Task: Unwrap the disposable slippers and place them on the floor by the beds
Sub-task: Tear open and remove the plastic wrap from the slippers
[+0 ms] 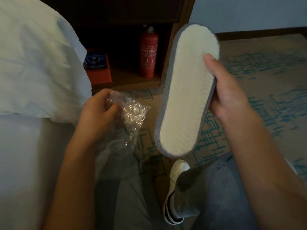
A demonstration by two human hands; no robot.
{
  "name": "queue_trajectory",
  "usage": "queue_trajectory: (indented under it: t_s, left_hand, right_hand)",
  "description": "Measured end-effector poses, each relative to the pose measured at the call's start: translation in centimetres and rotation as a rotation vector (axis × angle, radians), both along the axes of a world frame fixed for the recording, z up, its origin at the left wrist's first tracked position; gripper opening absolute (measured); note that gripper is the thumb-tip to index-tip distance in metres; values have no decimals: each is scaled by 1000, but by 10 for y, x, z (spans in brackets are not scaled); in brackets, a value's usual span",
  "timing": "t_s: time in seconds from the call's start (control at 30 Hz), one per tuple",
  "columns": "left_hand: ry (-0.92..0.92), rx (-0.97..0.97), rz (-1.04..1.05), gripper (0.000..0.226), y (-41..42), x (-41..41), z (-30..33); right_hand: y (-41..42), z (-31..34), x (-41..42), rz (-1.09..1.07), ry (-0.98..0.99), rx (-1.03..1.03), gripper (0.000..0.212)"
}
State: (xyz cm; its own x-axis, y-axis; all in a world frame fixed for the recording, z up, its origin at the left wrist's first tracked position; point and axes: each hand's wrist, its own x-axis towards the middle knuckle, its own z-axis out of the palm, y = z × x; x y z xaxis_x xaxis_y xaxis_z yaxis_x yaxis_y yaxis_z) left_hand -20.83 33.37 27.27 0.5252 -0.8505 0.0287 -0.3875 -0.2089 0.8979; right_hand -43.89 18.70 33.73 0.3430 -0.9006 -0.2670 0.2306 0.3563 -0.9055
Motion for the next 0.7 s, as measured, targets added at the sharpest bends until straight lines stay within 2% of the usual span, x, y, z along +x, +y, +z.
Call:
queue_trajectory:
  t_s: [0.1,0.2,0.33,0.43,0.53,0.7]
  left_hand:
    - [72,-133,21,16,-4,-10,5]
    - [124,-170,-14,13,-7,-22,7]
    - [343,-216,-11,11,-7,-31,9]
    - [632,-234,-3,11,-6,-37,13]
    - [876,-273,-14,23,-7,-40,12]
    - [992,-350,-158,37,-8,-42,9]
  right_hand:
    - [11,-3,8,222,115,-27,22]
    - [19,-11,17,367,174,-88,25]
    - [22,-14,20,488,186,-149,25]
    - [23,-14,21,492,145,-114,28]
    - [22,-15,22,417,113,-84,22]
    - [19,-13,22,298,29,-35,17]
